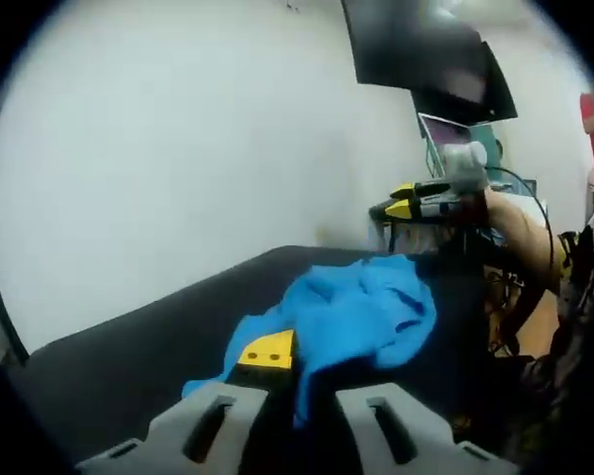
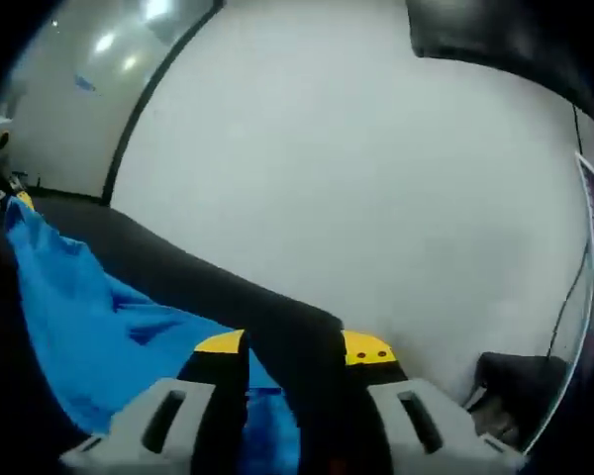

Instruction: Spread out the cloth and fold it

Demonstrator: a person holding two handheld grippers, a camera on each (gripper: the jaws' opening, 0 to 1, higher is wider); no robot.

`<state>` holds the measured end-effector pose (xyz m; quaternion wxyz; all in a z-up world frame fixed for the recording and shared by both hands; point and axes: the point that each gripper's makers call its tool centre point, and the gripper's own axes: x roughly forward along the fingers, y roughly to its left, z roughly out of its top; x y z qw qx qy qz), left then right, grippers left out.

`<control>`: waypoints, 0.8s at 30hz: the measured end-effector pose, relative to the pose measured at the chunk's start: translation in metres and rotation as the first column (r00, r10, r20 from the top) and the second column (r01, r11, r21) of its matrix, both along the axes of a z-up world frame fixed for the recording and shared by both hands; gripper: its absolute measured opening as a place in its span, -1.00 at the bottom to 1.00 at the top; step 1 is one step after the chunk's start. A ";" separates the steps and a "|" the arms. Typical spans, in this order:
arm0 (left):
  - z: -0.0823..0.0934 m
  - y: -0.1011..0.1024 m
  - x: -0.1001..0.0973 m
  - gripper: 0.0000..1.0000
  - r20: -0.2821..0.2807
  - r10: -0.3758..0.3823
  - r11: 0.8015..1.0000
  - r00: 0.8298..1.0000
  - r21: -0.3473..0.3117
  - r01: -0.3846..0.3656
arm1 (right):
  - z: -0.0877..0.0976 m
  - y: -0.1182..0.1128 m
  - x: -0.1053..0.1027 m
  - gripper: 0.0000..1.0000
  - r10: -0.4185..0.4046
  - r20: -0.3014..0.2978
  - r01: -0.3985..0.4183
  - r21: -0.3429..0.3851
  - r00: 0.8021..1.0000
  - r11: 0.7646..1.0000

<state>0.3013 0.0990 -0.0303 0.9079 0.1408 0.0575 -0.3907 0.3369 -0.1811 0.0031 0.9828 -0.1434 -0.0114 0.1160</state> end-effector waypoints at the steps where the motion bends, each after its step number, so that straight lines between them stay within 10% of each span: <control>1: 0.001 0.000 0.001 -0.93 -0.003 0.004 1.000 1.000 0.001 -0.004 | -0.003 0.026 -0.008 -0.34 0.111 -0.019 -0.110 0.041 0.994 0.993; 4: 0.005 0.000 0.004 -0.93 -0.029 0.019 0.999 0.999 -0.034 -0.020 | -0.015 0.094 -0.041 -0.24 0.328 -0.001 -0.326 0.090 0.945 0.941; 8: 0.011 0.006 0.008 -0.93 -0.062 0.054 0.996 0.997 -0.067 -0.058 | -0.067 0.126 -0.061 -0.02 0.271 0.006 -0.269 -0.114 0.962 0.956; 10: 0.012 0.006 0.008 -0.93 -0.090 0.048 0.994 0.995 -0.089 -0.056 | -0.092 0.145 -0.069 -0.01 0.304 -0.004 -0.295 -0.248 0.953 0.923; 14: 0.015 0.001 0.005 -0.93 -0.085 0.031 0.995 0.996 -0.089 -0.038 | -0.103 0.143 -0.055 -0.35 0.218 0.044 -0.183 -0.400 0.975 0.898; 16: 0.018 0.002 0.005 -0.93 -0.053 0.040 0.997 0.998 -0.070 -0.044 | -0.099 0.122 -0.039 -0.64 0.144 0.047 -0.107 -0.451 0.988 0.886; 19: 0.019 0.010 0.006 -0.93 -0.015 0.063 0.997 0.998 -0.037 -0.063 | -0.066 0.107 -0.037 -0.91 0.138 0.120 -0.103 -0.259 0.983 0.960; 24: 0.022 0.020 0.012 -0.93 -0.011 0.070 0.997 0.998 -0.012 -0.070 | -0.029 0.078 -0.028 -0.93 0.060 0.185 0.001 -0.319 0.981 0.948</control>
